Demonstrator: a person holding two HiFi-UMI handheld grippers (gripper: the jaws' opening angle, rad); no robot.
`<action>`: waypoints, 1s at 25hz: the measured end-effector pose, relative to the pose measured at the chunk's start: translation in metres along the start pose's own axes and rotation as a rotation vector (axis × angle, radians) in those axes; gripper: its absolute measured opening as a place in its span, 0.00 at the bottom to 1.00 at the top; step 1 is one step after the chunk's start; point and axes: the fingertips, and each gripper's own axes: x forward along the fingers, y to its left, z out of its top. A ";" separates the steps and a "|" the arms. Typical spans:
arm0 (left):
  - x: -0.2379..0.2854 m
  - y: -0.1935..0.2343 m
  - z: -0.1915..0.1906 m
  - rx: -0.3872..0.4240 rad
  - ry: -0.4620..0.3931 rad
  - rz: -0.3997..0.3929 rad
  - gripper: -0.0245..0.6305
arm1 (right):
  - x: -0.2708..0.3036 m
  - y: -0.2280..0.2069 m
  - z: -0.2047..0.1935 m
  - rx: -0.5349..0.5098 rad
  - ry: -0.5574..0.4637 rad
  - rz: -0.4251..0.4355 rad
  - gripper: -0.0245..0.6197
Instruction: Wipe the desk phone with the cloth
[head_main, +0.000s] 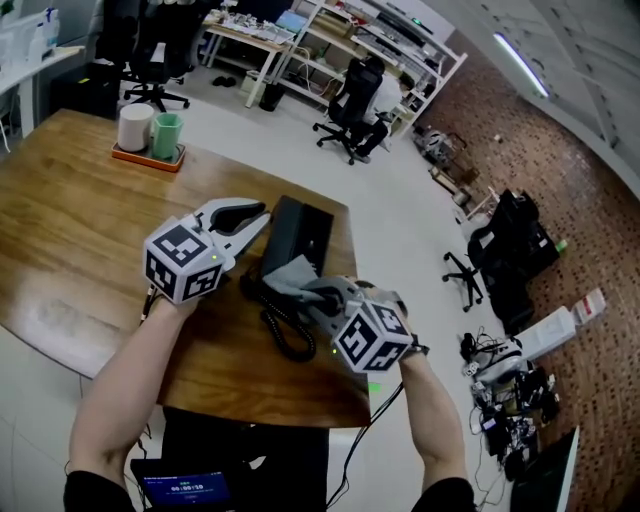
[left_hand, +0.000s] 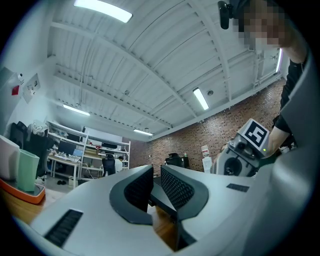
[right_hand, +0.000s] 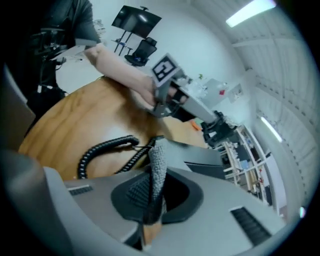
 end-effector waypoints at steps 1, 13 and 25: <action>0.000 -0.001 0.000 0.002 0.000 -0.002 0.09 | -0.002 -0.023 -0.003 0.043 -0.012 -0.073 0.08; 0.001 -0.004 0.001 -0.003 -0.008 -0.002 0.09 | 0.036 -0.161 -0.052 0.301 0.032 -0.417 0.08; -0.003 0.000 -0.004 0.009 0.010 -0.006 0.09 | 0.011 0.008 -0.008 -0.028 0.046 -0.052 0.08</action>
